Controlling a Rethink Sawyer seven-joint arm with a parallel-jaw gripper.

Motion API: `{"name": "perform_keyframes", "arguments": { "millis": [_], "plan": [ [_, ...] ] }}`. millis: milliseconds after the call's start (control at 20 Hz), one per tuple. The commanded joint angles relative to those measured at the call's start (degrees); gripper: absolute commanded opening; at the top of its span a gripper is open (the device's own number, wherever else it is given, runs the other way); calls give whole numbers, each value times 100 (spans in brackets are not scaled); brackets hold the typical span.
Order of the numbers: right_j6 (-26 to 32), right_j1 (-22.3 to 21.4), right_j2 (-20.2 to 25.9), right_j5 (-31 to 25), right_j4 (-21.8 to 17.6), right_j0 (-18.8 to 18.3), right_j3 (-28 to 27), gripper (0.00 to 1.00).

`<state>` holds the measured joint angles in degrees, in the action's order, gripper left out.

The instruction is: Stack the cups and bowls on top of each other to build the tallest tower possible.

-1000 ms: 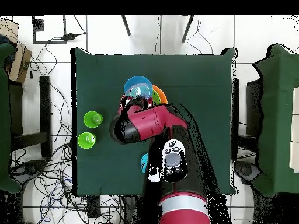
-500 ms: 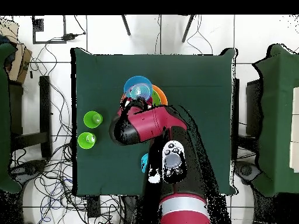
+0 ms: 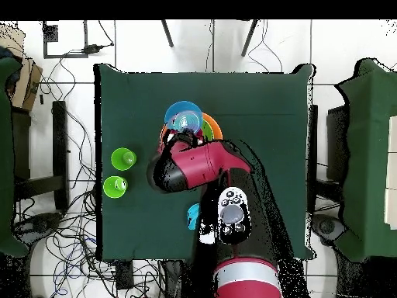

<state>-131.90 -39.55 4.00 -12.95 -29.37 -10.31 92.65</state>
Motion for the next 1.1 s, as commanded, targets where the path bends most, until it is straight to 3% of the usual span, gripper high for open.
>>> {"name": "perform_keyframes", "arguments": {
  "millis": [50,1100],
  "plan": [
    [775,242,554,-185,-577,-167,246,0],
    [638,279,600,-106,-748,-311,334,0]
  ]
}}
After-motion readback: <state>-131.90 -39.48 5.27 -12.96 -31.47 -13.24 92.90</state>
